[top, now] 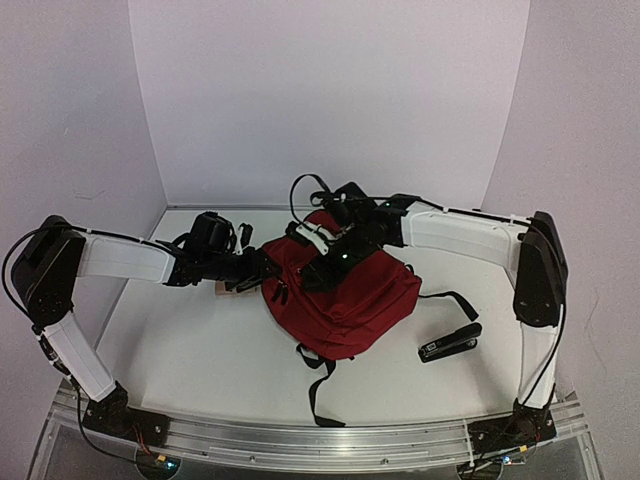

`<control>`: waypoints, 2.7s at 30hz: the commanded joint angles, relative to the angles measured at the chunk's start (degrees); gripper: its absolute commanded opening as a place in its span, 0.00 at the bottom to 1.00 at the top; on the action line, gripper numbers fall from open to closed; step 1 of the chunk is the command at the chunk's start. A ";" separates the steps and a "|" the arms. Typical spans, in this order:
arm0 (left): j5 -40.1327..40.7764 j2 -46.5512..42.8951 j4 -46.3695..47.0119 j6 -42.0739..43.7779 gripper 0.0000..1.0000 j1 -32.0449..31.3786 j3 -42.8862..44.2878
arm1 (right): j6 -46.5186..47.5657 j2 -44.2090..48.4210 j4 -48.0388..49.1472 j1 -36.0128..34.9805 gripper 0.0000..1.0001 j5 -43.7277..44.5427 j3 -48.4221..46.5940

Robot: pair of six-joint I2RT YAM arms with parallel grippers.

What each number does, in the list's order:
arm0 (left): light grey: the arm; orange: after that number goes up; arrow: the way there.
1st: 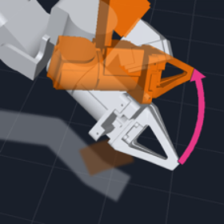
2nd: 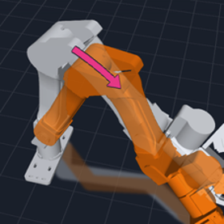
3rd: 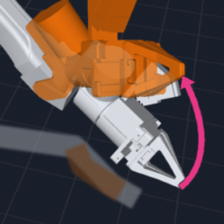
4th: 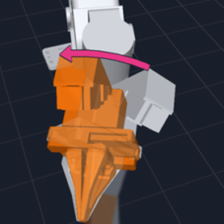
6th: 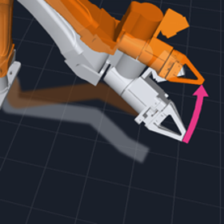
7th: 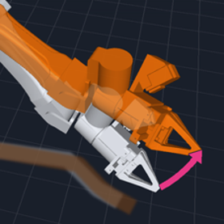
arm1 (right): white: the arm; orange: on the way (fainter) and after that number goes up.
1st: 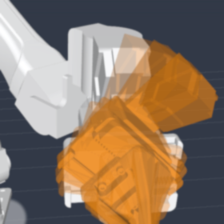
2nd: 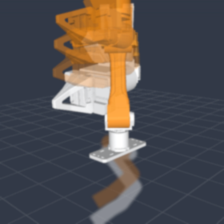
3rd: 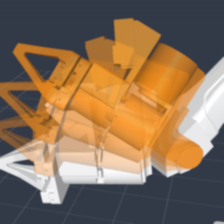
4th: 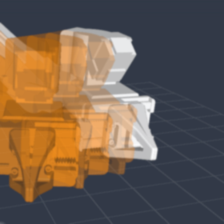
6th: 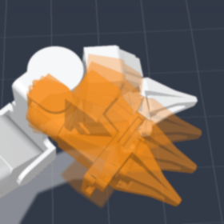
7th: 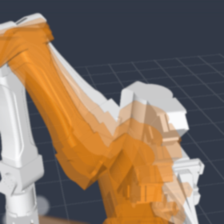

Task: Pack the student bag
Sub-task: Adjust the student bag at the center of the board, then unzip the student bag at the center of the board.

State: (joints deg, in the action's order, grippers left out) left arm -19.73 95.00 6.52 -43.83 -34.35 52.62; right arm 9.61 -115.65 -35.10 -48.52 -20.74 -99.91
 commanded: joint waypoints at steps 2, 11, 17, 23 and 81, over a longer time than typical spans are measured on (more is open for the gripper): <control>-1.36 -0.19 2.80 -0.14 0.56 -0.29 0.34 | 0.67 -4.44 1.09 -1.25 0.54 7.57 -5.25; -1.28 0.11 2.63 0.32 0.54 -0.29 0.45 | 1.15 -7.57 1.09 -1.27 0.49 14.46 -7.75; -0.93 0.62 2.66 0.15 0.51 -0.29 0.55 | 1.33 -6.98 1.13 -1.23 0.45 19.86 -7.23; -1.02 0.83 2.56 0.23 0.50 -0.28 0.64 | 1.41 -5.08 1.82 -1.26 0.46 20.74 -6.13; -2.15 3.78 1.42 0.56 0.49 0.51 2.99 | 3.21 -8.92 0.82 -0.12 0.42 11.11 -7.04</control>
State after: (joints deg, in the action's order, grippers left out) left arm -20.62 98.43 7.07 -43.53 -34.06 52.93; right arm 10.31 -123.48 -34.72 -47.95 -12.84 -106.69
